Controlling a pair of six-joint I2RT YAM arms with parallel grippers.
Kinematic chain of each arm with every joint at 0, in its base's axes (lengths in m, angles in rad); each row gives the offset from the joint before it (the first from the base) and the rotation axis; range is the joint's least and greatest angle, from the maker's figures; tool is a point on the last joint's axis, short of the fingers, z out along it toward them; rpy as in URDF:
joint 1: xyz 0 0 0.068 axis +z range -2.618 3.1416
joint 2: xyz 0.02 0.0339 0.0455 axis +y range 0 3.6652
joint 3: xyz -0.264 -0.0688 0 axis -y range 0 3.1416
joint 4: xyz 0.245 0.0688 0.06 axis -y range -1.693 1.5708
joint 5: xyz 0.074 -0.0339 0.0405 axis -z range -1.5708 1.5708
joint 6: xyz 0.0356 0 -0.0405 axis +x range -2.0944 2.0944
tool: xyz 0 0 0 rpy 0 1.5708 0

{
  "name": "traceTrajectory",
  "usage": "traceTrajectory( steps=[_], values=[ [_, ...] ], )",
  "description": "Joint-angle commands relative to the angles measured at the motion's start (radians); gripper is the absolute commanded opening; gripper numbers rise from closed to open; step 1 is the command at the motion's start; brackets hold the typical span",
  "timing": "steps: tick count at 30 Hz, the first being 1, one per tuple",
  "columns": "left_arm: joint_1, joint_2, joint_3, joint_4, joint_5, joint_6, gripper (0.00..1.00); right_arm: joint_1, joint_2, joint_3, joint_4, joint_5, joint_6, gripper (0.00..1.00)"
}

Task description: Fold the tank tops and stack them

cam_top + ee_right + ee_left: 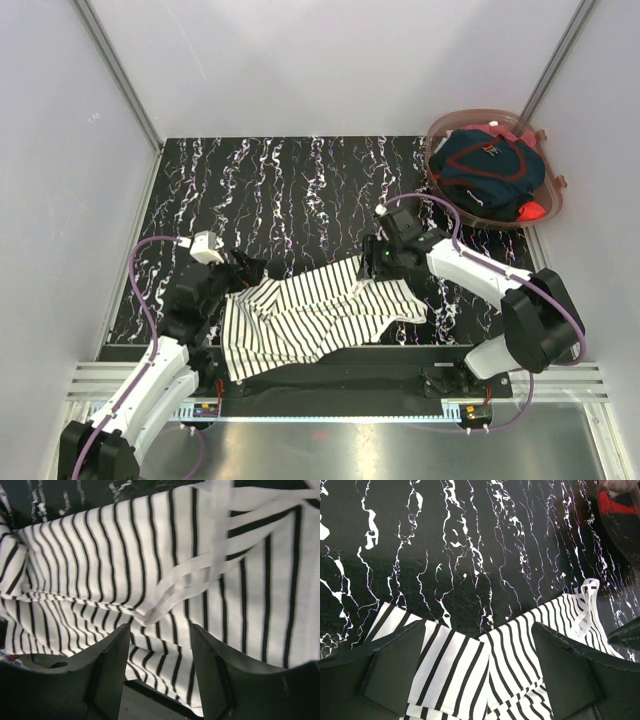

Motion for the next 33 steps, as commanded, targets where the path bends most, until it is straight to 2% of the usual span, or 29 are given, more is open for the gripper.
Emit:
traceTrajectory(
  steps=[1, 5, 14, 19, 21, 22, 24, 25, 26, 33],
  values=[
    [-0.006, -0.003, 0.047, 0.027, -0.025, 0.006, 0.94, 0.048, -0.019, -0.001, 0.107, -0.082, 0.046, 0.59],
    [-0.007, -0.007, 0.045, 0.027, -0.028, 0.006, 0.93, 0.068, 0.023, -0.005, 0.137, -0.102, 0.050, 0.54],
    [-0.012, 0.000, 0.045, 0.028, -0.029, 0.006, 0.92, 0.104, 0.134, -0.004, 0.192, -0.124, 0.078, 0.51],
    [-0.015, 0.011, 0.045, 0.033, -0.026, 0.006, 0.92, 0.116, 0.180, 0.011, 0.187, -0.136, 0.078, 0.43],
    [-0.018, 0.016, 0.047, 0.035, -0.025, 0.006, 0.91, 0.116, 0.174, 0.012, 0.173, -0.132, 0.073, 0.42],
    [-0.019, 0.016, 0.047, 0.036, -0.026, 0.006, 0.91, 0.116, 0.162, 0.008, 0.160, -0.129, 0.070, 0.35],
    [-0.022, 0.022, 0.047, 0.038, -0.028, 0.006, 0.91, 0.116, 0.151, 0.007, 0.131, -0.130, 0.058, 0.28],
    [-0.024, 0.025, 0.048, 0.039, -0.028, 0.006, 0.91, 0.117, 0.139, 0.007, 0.124, -0.135, 0.049, 0.12],
    [-0.025, 0.026, 0.050, 0.038, -0.028, 0.006, 0.90, 0.117, 0.133, 0.005, 0.115, -0.136, 0.043, 0.01],
    [-0.041, 0.031, 0.054, 0.033, -0.045, 0.012, 0.89, 0.114, 0.038, 0.030, 0.042, -0.026, 0.020, 0.00]
  ],
)
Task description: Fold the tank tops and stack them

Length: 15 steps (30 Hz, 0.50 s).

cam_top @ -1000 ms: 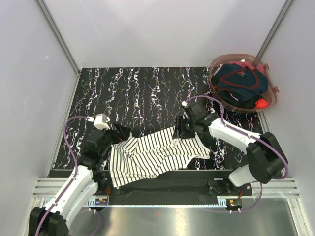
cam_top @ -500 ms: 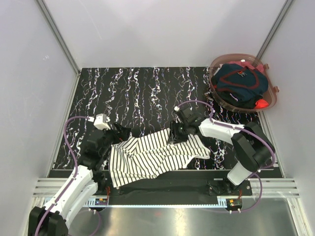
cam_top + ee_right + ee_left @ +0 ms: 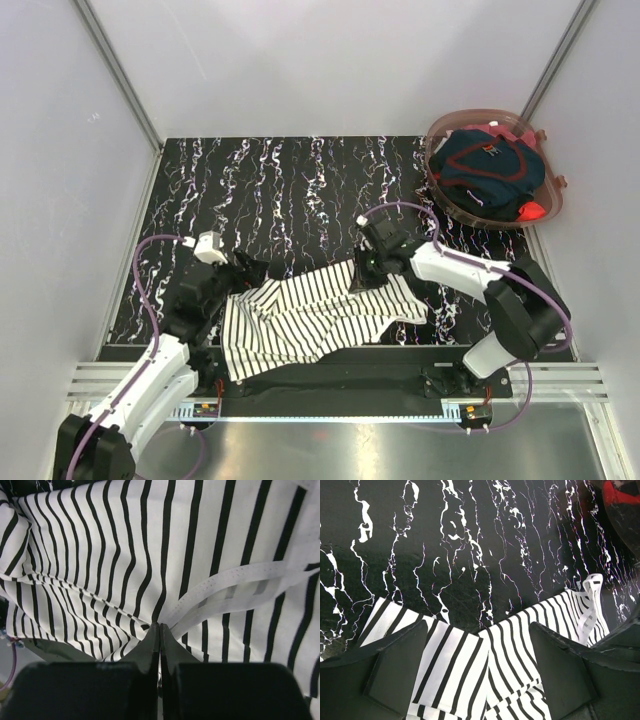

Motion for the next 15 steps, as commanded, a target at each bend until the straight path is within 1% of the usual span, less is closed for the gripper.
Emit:
traceTrajectory(
  steps=[1, 4, 8, 9, 14, 15],
  values=[
    [-0.009, 0.008, 0.051, 0.037, -0.029, 0.013, 0.89, 0.006, -0.086, 0.055, -0.062, 0.118, -0.034, 0.00],
    [-0.012, 0.019, 0.060, 0.037, -0.032, 0.014, 0.89, -0.038, -0.089, 0.119, -0.070, 0.167, -0.045, 0.00],
    [-0.012, 0.037, 0.081, 0.033, -0.026, 0.002, 0.89, -0.188, -0.061, 0.218, -0.073, 0.181, -0.043, 0.00],
    [-0.012, 0.042, 0.089, 0.029, -0.018, -0.008, 0.89, -0.205, -0.064, 0.234, -0.052, 0.183, -0.043, 0.00],
    [-0.020, 0.077, 0.124, -0.017, -0.041, -0.019, 0.88, -0.237, -0.078, 0.215, 0.013, 0.318, -0.037, 0.00],
    [-0.020, 0.085, 0.127, -0.028, -0.084, -0.025, 0.87, -0.244, -0.074, 0.201, 0.037, 0.351, -0.038, 0.00]
  ],
)
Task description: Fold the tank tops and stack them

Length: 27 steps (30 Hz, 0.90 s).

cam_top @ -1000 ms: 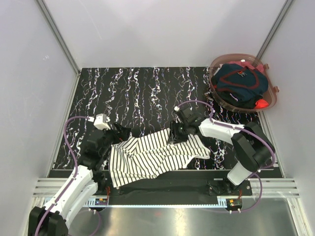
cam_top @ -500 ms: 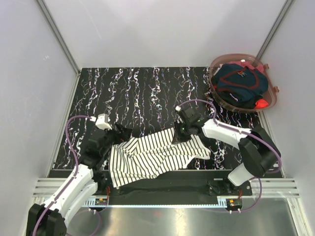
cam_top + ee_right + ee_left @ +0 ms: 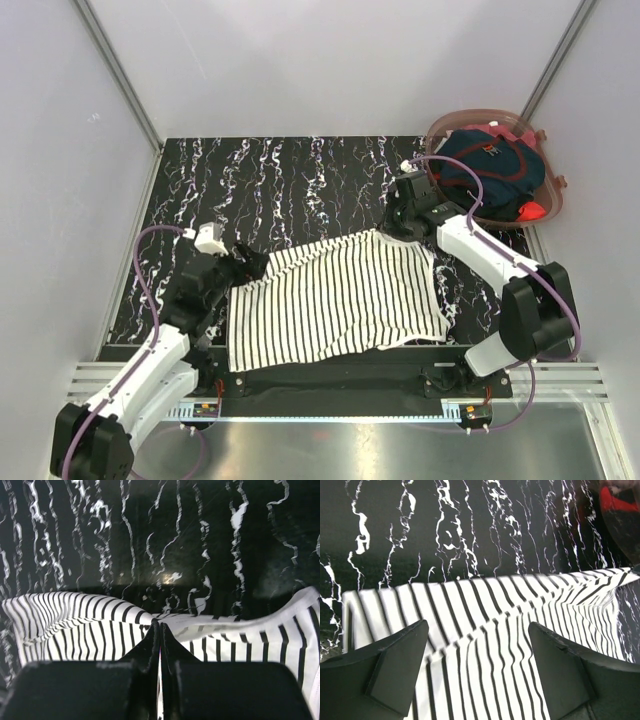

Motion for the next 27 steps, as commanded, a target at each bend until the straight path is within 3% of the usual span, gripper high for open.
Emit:
traceTrajectory(
  steps=[1, 9, 17, 27],
  values=[
    [-0.007, 0.031, 0.055, -0.017, -0.067, -0.018, 0.86, 0.001, -0.016, -0.013, 0.065, 0.132, -0.022, 0.00],
    [-0.007, 0.123, 0.108, -0.099, -0.101, -0.058, 0.61, 0.001, 0.004, -0.121, 0.205, 0.183, -0.003, 0.00],
    [-0.005, 0.165, 0.103, -0.190, -0.227, -0.091, 0.56, 0.001, 0.004, -0.187, 0.263, 0.195, 0.006, 0.00],
    [-0.005, 0.177, 0.072, -0.236, -0.124, -0.127, 0.56, -0.001, 0.007, -0.213, 0.285, 0.206, 0.011, 0.00]
  ],
)
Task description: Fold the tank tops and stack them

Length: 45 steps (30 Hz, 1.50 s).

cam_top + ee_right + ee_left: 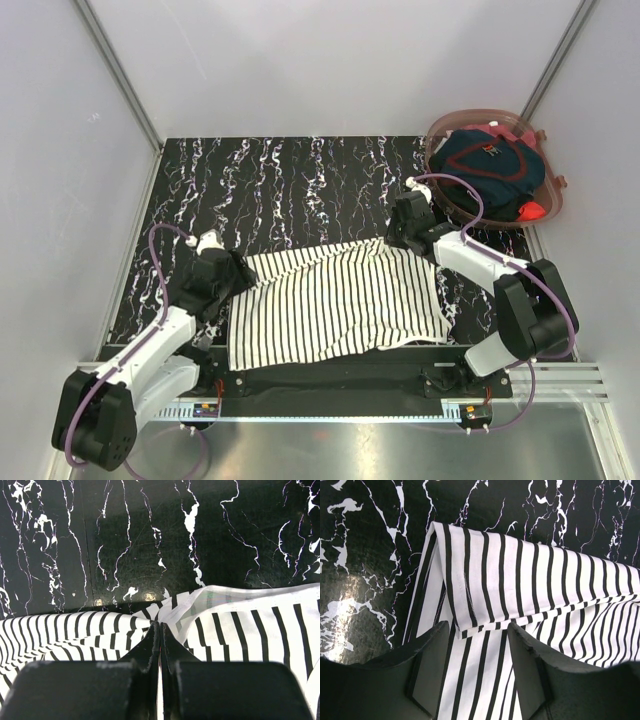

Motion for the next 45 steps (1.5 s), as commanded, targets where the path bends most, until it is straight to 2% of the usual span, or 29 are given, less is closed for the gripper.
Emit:
traceTrajectory(
  steps=[1, 8, 12, 21, 25, 32, 33, 38, 41, 45],
  values=[
    [-0.003, -0.022, -0.006, 0.004, 0.032, -0.030, 0.56, 0.000, 0.004, -0.002, 0.045, 0.037, 0.006, 0.00],
    [-0.003, 0.032, 0.004, 0.030, 0.049, -0.027, 0.53, 0.001, -0.002, -0.008, 0.055, 0.035, 0.007, 0.00],
    [-0.003, 0.081, 0.017, 0.042, 0.066, -0.023, 0.47, 0.000, -0.005, -0.010, 0.057, 0.035, 0.006, 0.00],
    [-0.005, 0.143, 0.040, 0.065, 0.061, -0.021, 0.46, 0.000, -0.003, -0.015, 0.063, 0.024, 0.004, 0.00],
    [-0.003, 0.185, 0.060, 0.085, 0.061, -0.006, 0.35, 0.000, 0.000, -0.016, 0.066, 0.023, 0.004, 0.00],
    [-0.003, 0.233, 0.096, 0.095, 0.078, 0.014, 0.02, 0.000, -0.003, -0.016, 0.066, 0.023, 0.002, 0.00],
    [-0.003, 0.232, 0.097, 0.092, 0.075, 0.014, 0.00, 0.000, -0.005, -0.018, 0.066, 0.024, 0.001, 0.00],
    [0.006, 0.178, 0.166, 0.027, 0.018, 0.020, 0.00, 0.001, -0.008, 0.001, 0.055, 0.047, -0.007, 0.00],
    [0.032, 0.172, 0.217, 0.055, 0.052, -0.030, 0.00, 0.000, 0.020, 0.083, 0.003, 0.047, -0.007, 0.00],
    [0.078, 0.199, 0.347, 0.070, 0.035, -0.069, 0.00, -0.009, 0.073, 0.276, -0.098, 0.061, 0.002, 0.00]
  ],
)
